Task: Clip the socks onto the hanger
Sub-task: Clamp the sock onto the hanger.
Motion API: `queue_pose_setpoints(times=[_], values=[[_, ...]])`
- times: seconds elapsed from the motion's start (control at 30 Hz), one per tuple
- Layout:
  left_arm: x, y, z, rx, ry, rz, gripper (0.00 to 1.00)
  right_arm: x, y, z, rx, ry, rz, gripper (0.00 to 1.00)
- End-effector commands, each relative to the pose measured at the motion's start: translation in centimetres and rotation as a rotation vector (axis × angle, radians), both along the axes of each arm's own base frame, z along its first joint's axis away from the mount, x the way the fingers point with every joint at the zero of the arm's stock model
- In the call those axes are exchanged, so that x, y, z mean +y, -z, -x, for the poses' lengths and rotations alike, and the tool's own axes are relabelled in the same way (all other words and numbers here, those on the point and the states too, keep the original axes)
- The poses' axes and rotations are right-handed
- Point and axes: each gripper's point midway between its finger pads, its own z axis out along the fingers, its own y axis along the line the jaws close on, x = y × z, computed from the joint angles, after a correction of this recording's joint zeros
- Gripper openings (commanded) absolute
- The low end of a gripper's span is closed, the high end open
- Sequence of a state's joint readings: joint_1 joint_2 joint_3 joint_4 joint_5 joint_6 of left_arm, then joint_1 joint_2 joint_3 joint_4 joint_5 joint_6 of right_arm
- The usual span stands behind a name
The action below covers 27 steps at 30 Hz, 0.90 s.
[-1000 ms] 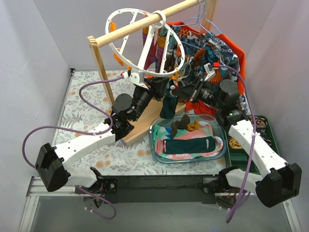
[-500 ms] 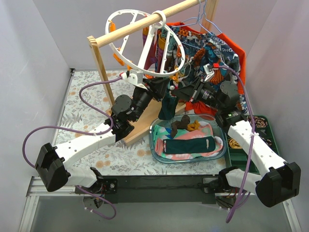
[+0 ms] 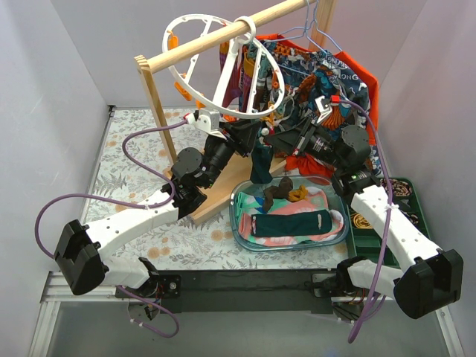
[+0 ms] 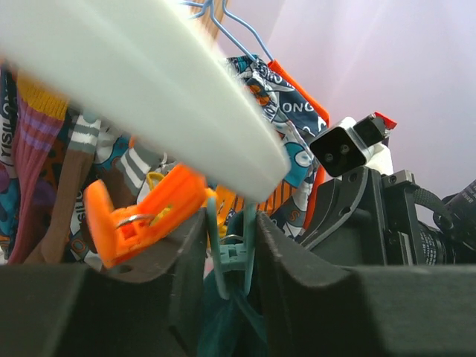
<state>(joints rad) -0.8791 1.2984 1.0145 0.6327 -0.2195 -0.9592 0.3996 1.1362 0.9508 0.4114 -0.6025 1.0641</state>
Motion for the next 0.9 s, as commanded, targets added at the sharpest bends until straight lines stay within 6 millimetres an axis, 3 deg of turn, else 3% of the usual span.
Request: queue_pose_setpoints(times=[0.0,0.07,0.2,0.47,0.53,0.57,0.6,0.7,0.87], values=[[-0.3,0.3,1.7,0.015,0.061,-0.040,0.36,-0.2,-1.2,0.4,-0.062,-0.004,-0.032,0.01],[-0.2,0.4,1.8,0.032,0.064,-0.047,0.51,-0.2,-1.0,0.4,-0.059,-0.004,-0.029,0.02],[0.4,-0.2,2.5,0.064,0.076,-0.043,0.67,-0.4,-1.0,0.5,-0.075,0.005,-0.024,0.16],[3.4,0.1,5.2,0.172,0.096,-0.058,0.77,-0.9,-0.3,1.5,-0.140,0.013,0.034,0.45],[4.1,2.0,5.7,0.233,0.088,-0.119,0.78,-1.2,0.6,1.3,-0.183,0.033,0.100,0.50],[5.0,2.0,6.2,0.244,0.080,-0.113,0.78,-1.5,0.8,1.4,-0.199,0.050,0.127,0.54],[5.3,2.4,6.5,0.273,0.081,-0.107,0.79,-1.8,1.9,1.2,-0.204,0.066,0.185,0.55],[6.9,4.8,7.5,0.358,0.059,-0.124,0.79,-2.9,2.4,1.0,-0.275,0.126,0.281,0.56],[8.6,9.0,7.9,0.482,0.006,-0.165,0.79,-3.6,-0.5,1.5,-0.467,0.191,0.346,0.56]])
